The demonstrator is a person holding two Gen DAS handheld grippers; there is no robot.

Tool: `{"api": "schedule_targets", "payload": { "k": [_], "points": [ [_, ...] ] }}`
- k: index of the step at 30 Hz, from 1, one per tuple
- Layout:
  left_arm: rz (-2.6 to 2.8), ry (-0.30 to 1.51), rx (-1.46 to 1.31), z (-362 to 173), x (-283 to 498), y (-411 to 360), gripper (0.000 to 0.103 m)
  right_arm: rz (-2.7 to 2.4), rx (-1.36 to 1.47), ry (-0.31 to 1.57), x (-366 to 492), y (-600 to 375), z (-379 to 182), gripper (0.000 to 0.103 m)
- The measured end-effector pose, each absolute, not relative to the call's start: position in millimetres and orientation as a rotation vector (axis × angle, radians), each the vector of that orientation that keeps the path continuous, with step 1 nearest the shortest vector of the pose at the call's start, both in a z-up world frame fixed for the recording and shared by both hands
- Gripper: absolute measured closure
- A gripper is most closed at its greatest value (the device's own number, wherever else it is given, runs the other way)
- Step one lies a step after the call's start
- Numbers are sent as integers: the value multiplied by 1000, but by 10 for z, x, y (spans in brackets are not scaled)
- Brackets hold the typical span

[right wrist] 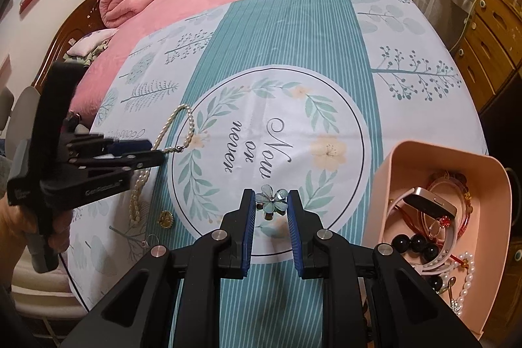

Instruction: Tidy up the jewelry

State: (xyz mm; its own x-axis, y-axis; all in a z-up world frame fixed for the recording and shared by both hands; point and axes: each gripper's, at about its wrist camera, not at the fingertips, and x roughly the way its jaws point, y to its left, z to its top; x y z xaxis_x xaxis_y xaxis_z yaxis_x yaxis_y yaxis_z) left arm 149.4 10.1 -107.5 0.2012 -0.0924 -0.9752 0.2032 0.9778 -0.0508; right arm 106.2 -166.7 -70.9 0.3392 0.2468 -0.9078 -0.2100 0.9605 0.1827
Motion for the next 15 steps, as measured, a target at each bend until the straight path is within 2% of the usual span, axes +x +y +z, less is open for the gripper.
{"api": "schedule_targets", "payload": {
  "k": [5,8,15],
  "points": [
    [-211,1377,9,-1060,1272,120,97,306,43,1185,1039,-1660,-698,84],
    [-252,1397,-156,-1042,1210,174,103,312,44,1187,1026,-1650,-697,84],
    [-317,1420,-258,-1066,1037,72,103,323,56,1184,996,-1626,-660,84]
  ]
}}
